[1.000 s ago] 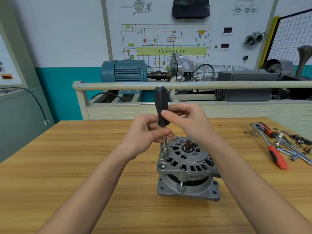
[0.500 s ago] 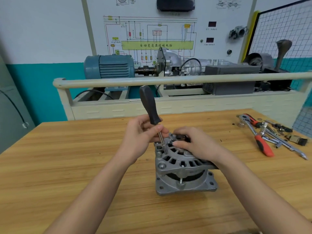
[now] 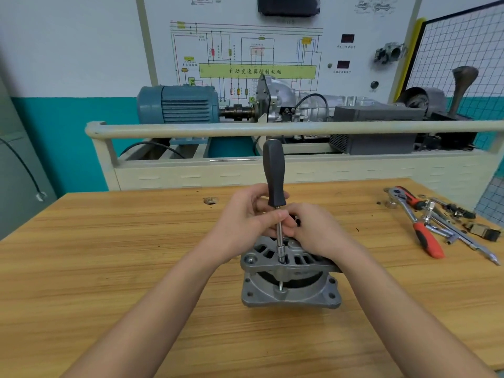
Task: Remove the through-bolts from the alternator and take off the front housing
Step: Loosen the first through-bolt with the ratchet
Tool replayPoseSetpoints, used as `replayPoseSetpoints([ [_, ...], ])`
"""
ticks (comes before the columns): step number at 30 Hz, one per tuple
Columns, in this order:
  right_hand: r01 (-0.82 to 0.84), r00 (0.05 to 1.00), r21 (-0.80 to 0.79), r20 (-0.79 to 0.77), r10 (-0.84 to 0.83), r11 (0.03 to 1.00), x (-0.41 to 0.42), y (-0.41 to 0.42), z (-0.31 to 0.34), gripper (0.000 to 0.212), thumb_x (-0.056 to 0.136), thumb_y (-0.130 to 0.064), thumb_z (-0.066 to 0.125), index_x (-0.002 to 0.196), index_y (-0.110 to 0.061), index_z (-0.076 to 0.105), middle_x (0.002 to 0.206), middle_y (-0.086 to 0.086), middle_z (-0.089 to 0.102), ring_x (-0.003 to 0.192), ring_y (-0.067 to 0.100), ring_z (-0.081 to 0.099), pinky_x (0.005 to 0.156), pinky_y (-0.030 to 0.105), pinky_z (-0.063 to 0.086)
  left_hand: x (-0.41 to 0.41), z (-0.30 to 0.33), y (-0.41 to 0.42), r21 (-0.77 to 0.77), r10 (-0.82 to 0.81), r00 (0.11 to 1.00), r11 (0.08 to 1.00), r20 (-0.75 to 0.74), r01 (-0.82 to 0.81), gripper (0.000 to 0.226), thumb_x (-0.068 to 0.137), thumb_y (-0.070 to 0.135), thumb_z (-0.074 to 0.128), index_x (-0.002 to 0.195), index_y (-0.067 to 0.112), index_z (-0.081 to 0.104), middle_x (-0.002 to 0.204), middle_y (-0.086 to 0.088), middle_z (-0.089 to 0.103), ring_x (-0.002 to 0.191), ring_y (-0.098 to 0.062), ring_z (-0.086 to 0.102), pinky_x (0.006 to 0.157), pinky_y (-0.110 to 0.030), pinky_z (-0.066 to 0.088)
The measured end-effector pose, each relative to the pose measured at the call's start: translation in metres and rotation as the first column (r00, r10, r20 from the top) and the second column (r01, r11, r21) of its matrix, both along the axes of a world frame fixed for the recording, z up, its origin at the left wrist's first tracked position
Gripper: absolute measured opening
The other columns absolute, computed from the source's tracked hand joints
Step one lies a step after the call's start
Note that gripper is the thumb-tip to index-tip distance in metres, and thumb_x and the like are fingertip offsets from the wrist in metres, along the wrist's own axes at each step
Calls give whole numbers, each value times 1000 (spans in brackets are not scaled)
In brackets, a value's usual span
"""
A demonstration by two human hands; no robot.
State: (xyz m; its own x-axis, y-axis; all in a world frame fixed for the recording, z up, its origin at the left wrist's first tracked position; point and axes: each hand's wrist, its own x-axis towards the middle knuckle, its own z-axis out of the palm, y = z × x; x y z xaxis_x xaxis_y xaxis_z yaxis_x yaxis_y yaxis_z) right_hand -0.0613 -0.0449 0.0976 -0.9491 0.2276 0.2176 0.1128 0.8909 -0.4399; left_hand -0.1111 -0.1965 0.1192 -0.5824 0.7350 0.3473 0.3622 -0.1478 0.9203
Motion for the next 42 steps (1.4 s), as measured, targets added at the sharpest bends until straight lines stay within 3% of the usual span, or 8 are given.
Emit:
replayPoseSetpoints([
  [7,6,999,-4,33,-6,1000,-9,-4,7,20,92,-22,54,75,-32,53,81,-3,62,82,23,59,72,37,50,-6,-1,2,-27,30,995,999,-96,-33,17,89,-5,58,101,8,56,76,-7,73,78,-27,72,80,-50,57],
  [13,-21,999,-49,27,22,999,-15,-3,8,33,89,-14,56,65,-35,48,72,-7,58,76,19,56,65,32,42,-13,-3,0,-53,69,991,996,-118,-76,22,83,0,68,101,7,59,78,-8,75,76,-21,73,69,-32,60],
  [18,-41,999,-214,-2,41,976,-18,3,8,16,86,-10,64,98,-20,69,85,-9,62,87,14,59,78,32,47,-9,-3,3,-54,89,979,993,-185,-101,32,71,12,77,99,18,61,78,-10,75,75,-22,73,73,-39,60],
  [21,-201,939,-613,-343,-28,764,-11,10,11,18,94,-12,57,104,-18,70,98,-9,72,102,7,65,101,38,46,-8,-3,1,-13,95,988,995,-118,-98,38,64,20,76,99,18,62,76,-13,74,73,-25,73,69,-36,61],
  [25,-610,761,-694,-647,39,383,2,7,22,27,95,-29,50,108,-12,66,107,5,73,104,23,68,92,37,52,-5,-3,2,10,125,989,992,-83,-124,36,63,16,77,96,14,63,73,-13,73,69,-25,73,62,-29,59],
  [30,-615,694,-511,-713,104,600,2,-12,39,35,70,-19,81,102,-18,65,90,-2,74,88,16,71,77,25,56,-6,1,7,-46,140,983,988,-121,-146,33,69,2,79,97,10,64,68,-9,73,64,-17,72,60,-24,57],
  [36,-614,691,-542,-721,58,573,0,-13,40,20,73,-22,70,92,-14,67,82,6,72,74,16,70,67,23,56,-10,3,10,-77,98,994,992,-45,-102,32,72,2,76,101,1,62,77,-16,73,70,-23,72,70,-36,61],
  [42,-626,715,-574,-692,95,529,7,1,36,29,77,-26,64,100,-10,63,84,2,74,78,17,71,70,23,55,-12,2,11,32,-108,977,994,185,104,32,79,18,65,106,1,68,99,-15,73,93,-27,71,77,-28,57],
])
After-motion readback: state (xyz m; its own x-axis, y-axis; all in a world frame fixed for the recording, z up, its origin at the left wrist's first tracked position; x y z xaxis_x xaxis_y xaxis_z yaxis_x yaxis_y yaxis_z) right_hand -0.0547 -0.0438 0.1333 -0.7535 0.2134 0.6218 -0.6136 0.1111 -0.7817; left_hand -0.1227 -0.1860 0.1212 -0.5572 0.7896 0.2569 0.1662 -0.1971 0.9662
